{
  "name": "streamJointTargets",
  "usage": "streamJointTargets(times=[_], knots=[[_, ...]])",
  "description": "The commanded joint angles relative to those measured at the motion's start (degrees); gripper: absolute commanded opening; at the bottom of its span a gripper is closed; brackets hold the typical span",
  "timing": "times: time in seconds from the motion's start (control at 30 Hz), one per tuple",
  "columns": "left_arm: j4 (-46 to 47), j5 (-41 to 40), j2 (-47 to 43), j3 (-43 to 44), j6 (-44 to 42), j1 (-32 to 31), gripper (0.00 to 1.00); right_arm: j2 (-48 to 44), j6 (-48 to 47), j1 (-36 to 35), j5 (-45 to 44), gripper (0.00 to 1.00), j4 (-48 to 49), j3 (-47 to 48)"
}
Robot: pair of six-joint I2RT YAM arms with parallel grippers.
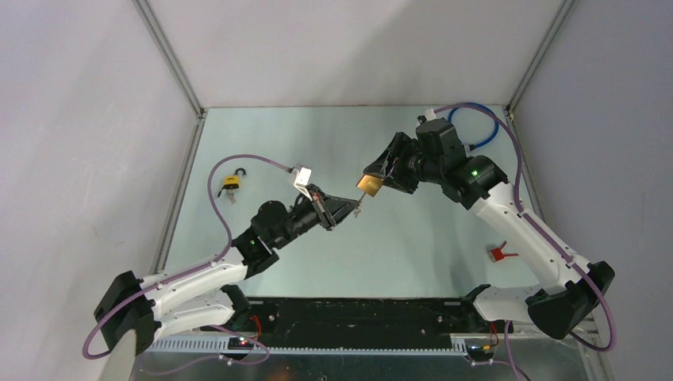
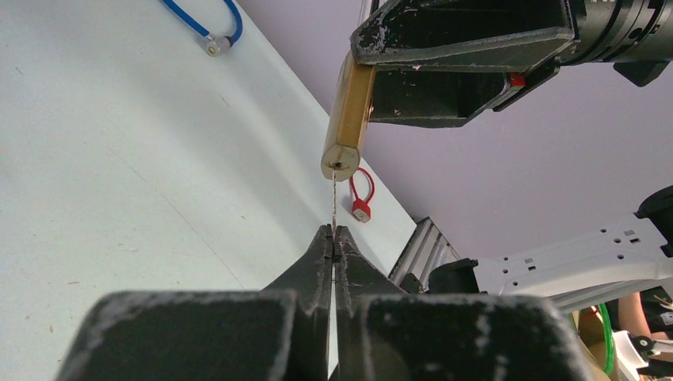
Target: Unlock with the key
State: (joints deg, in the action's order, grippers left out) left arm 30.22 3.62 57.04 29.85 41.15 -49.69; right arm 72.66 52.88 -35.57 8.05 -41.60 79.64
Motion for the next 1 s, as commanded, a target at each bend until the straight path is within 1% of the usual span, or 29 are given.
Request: streamJointTargets(times=[0.0,0.97], knots=[[1.01,-1.00,-0.75,2.58,-0.20,0.25,0.00,-0.39,0.36,-0.73,1.33,0.00,4.45,3.95],[0.98,-1.64,-2.67,2.23,-1.73,-0.72,0.00,-0.28,0.31,-0.82,-0.49,0.00,3.52,3.86]])
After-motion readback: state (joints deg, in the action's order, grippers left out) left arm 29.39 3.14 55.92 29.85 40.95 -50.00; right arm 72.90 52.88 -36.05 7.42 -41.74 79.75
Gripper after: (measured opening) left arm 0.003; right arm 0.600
